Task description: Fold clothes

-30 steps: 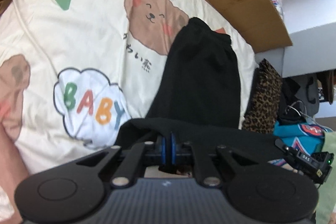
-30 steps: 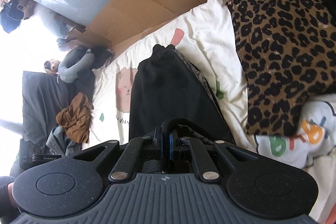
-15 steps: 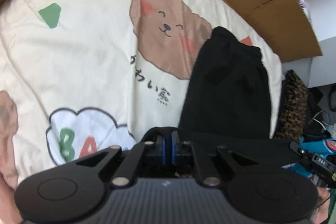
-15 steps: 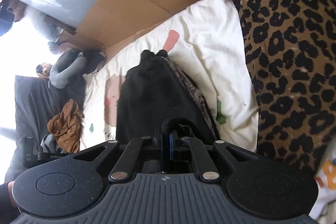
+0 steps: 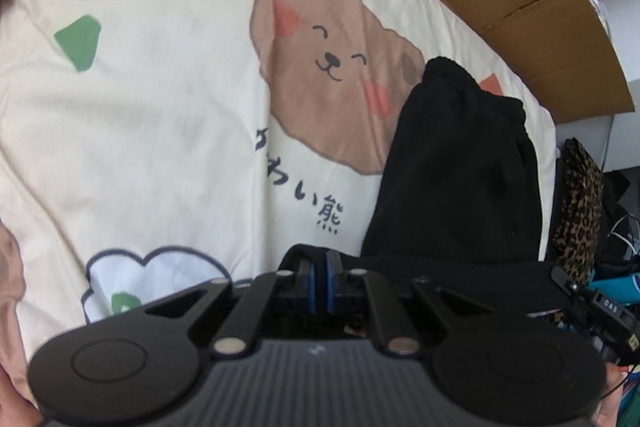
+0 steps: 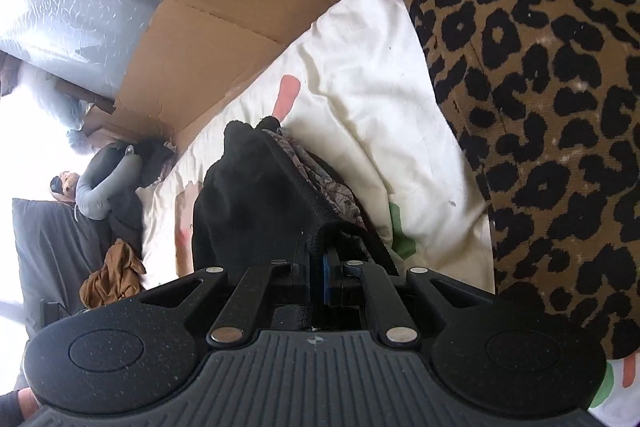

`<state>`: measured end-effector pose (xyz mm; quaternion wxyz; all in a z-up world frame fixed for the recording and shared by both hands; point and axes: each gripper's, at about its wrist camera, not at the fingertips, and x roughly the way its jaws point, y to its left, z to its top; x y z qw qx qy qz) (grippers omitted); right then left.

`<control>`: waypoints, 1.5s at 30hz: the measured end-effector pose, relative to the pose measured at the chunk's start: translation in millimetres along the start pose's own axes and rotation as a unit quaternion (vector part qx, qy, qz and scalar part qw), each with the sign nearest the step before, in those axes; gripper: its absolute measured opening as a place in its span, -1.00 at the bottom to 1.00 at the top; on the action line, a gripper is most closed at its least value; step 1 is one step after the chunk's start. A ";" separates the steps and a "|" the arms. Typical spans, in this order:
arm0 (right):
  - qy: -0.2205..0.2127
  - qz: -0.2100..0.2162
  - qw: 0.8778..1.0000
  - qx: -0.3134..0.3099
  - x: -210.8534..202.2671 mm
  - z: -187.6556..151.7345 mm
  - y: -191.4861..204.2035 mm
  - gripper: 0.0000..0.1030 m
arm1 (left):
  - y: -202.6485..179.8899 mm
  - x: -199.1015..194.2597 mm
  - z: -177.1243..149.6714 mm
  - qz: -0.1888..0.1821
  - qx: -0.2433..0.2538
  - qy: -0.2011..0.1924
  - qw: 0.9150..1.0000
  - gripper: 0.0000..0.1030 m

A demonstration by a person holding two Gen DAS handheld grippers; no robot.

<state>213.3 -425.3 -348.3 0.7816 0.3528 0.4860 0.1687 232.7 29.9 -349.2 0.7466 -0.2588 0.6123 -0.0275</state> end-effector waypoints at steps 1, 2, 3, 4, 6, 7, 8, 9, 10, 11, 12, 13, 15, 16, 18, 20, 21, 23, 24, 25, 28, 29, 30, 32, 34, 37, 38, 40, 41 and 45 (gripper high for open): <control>-0.001 -0.003 1.000 0.003 1.1 1.9 0.0 -0.92 | -0.7 1.3 1.9 0.002 -0.001 -0.002 1.000 -0.89; 0.001 -0.006 1.000 0.006 2.3 3.8 -1.1 -0.92 | -1.6 2.9 4.4 0.004 -0.002 -0.004 1.000 -0.89; 0.003 -0.010 1.000 0.005 5.6 6.1 -0.8 -0.92 | -2.3 4.4 6.9 0.007 -0.003 -0.005 1.000 -0.89; 0.005 -0.015 1.000 0.003 8.9 8.3 -0.6 -0.92 | -2.8 5.3 9.1 0.008 -0.002 -0.007 1.000 -0.89; 0.009 -0.024 1.000 0.000 15.5 12.9 0.0 -0.92 | -2.9 7.6 13.2 0.010 -0.003 -0.010 1.000 -0.89; 0.010 -0.026 1.000 0.000 17.8 14.9 -0.5 -0.92 | -2.6 9.5 14.3 0.012 -0.004 -0.010 1.000 -0.89; 0.010 -0.029 1.000 0.000 19.6 16.5 -0.4 -0.91 | -2.3 11.9 15.2 0.015 -0.005 -0.009 1.000 -0.89; 0.010 -0.032 0.999 0.000 21.5 18.0 -0.3 -0.91 | -1.9 16.1 15.3 0.021 -0.004 -0.005 1.000 -0.88; 0.010 -0.035 0.999 0.001 23.5 18.8 -0.2 -0.90 | -1.4 20.3 15.4 0.028 -0.003 -0.002 1.000 -0.88; 0.010 -0.039 0.999 0.005 25.1 19.2 -0.1 -0.87 | -0.9 24.6 15.7 0.033 -0.004 0.001 0.999 -0.88; 0.010 -0.044 0.999 0.009 26.6 19.7 -0.1 -0.86 | 0.1 28.7 16.9 0.033 -0.012 0.007 0.999 -0.85; 0.010 -0.049 0.999 0.012 28.0 20.1 -0.1 -0.86 | -0.2 32.2 18.5 0.034 -0.016 0.015 0.999 -0.83; 0.004 -0.053 0.998 0.019 23.4 20.9 2.4 -0.82 | -5.9 35.7 24.7 0.043 0.000 0.043 0.998 -0.83; 0.000 -0.056 0.998 0.017 20.4 21.2 4.8 -0.72 | -9.4 35.0 28.4 0.047 0.014 0.053 0.997 -0.81; -0.009 -0.063 0.998 0.011 13.5 22.7 10.5 -0.43 | -16.1 33.1 36.4 0.057 0.039 0.079 0.995 -0.78; -0.024 -0.066 0.998 0.002 5.0 26.8 16.4 -0.22 | -23.7 27.8 43.1 0.064 0.067 0.097 0.991 -0.72; -0.029 -0.067 0.997 -0.001 1.8 28.7 18.6 -0.22 | -28.6 22.5 46.4 0.065 0.087 0.099 0.989 -0.54; -0.035 -0.071 0.997 -0.007 -2.8 28.8 22.0 -0.22 | -33.2 8.9 51.5 0.061 0.108 0.089 0.988 -0.19; -0.038 -0.073 0.997 -0.010 -5.1 28.8 23.7 -0.22 | -34.6 2.0 53.3 0.058 0.116 0.083 0.988 -0.09; -0.041 -0.075 0.996 -0.013 -7.4 28.9 25.4 -0.22 | -34.8 -2.9 54.0 0.056 0.122 0.081 0.988 -0.08; -0.049 -0.082 0.995 -0.024 -14.0 26.1 30.6 -0.22 | -35.1 -15.7 54.9 0.049 0.137 0.075 0.987 -0.08; -0.052 -0.085 0.995 -0.029 -16.1 23.3 32.4 -0.22 | -35.0 -18.8 54.5 0.045 0.140 0.073 0.987 -0.05; -0.054 -0.088 0.994 -0.034 -18.1 20.5 34.3 -0.22 | -35.0 -21.7 52.9 0.039 0.146 0.068 0.986 0.01; -0.059 -0.093 0.993 -0.044 -22.2 14.9 37.9 -0.22 | -34.6 -28.1 48.1 0.034 0.160 0.047 0.985 0.08; -0.064 -0.098 0.992 -0.054 -26.2 9.3 41.5 -0.22 | -31.9 -32.7 44.4 0.025 0.161 0.033 0.986 0.14; -0.071 -0.106 0.989 -0.069 -32.3 1.0 47.0 -0.22 | -26.7 -37.2 40.5 0.009 0.174 0.026 0.984 0.24; -0.074 -0.108 0.989 -0.074 -34.4 -1.8 48.8 -0.22 | -26.0 -38.4 37.9 0.014 0.189 0.021 0.982 0.33; -0.079 -0.114 0.987 -0.084 -38.4 -7.4 52.5 -0.22 | -23.7 -39.5 31.6 0.026 0.217 0.015 0.976 0.38; -0.081 -0.116 0.986 -0.089 -40.4 -10.2 54.3 -0.22 | -22.2 -39.6 27.8 0.033 0.228 0.014 0.973 0.38; -0.086 -0.122 0.983 -0.104 -42.7 -21.1 61.0 -0.22 | -17.2 -36.6 10.1 0.042 0.256 0.009 0.966 0.39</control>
